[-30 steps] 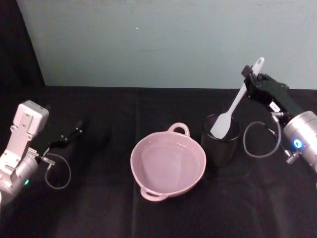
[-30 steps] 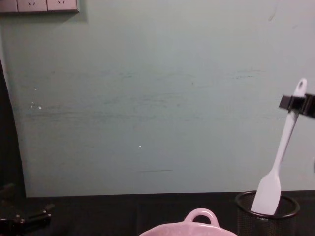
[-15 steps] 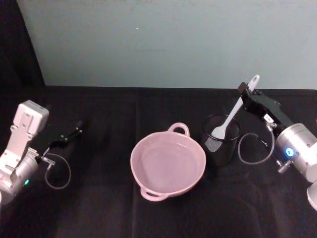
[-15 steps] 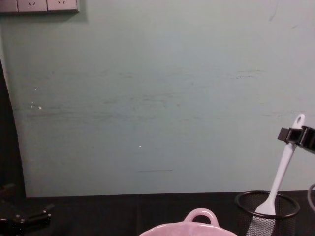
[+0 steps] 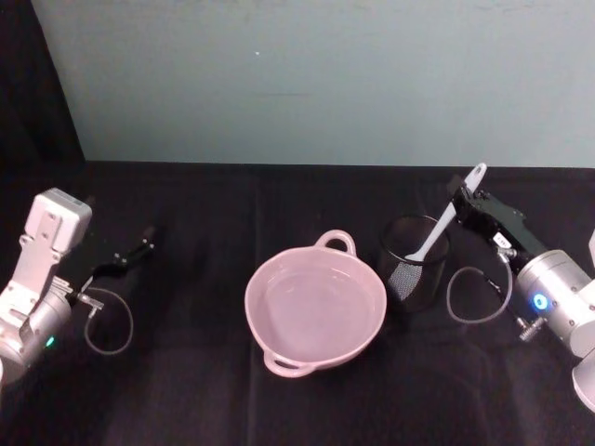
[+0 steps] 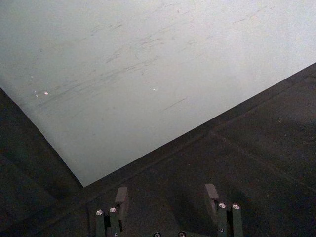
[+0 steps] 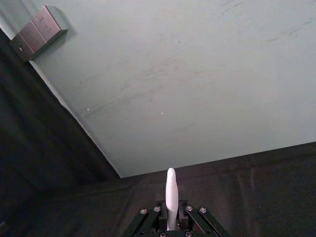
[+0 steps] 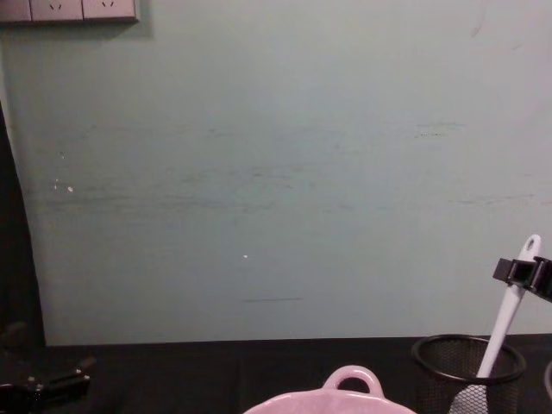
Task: Use the one hand to pick up the spoon and stir the clear water in the bowl.
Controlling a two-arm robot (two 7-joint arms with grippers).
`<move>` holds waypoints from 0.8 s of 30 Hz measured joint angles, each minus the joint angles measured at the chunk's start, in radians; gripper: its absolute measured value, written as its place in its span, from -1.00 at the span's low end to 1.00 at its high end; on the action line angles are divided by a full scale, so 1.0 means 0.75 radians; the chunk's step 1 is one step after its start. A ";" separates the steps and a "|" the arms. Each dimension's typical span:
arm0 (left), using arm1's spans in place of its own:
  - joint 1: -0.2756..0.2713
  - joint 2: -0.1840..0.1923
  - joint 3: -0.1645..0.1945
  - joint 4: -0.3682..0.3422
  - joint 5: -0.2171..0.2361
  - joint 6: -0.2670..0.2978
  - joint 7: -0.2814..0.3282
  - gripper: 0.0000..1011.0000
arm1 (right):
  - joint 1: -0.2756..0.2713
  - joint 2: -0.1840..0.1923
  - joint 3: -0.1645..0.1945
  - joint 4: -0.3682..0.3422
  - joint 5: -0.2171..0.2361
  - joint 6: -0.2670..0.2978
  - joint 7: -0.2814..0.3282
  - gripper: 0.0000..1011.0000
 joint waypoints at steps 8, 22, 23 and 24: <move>0.000 0.000 0.000 0.000 0.000 0.000 0.000 0.99 | 0.000 0.004 -0.005 0.014 0.015 -0.005 0.012 -0.76; 0.000 0.000 0.000 0.000 0.000 0.000 0.000 0.99 | -0.006 0.007 -0.005 0.025 0.014 -0.034 0.031 -0.76; 0.000 0.000 0.000 0.000 0.000 0.000 0.000 0.99 | -0.006 0.007 -0.005 0.024 0.014 -0.032 0.031 -0.72; 0.000 0.000 0.000 0.000 0.000 0.000 0.000 0.99 | -0.006 0.007 -0.005 0.024 0.013 -0.032 0.031 -0.70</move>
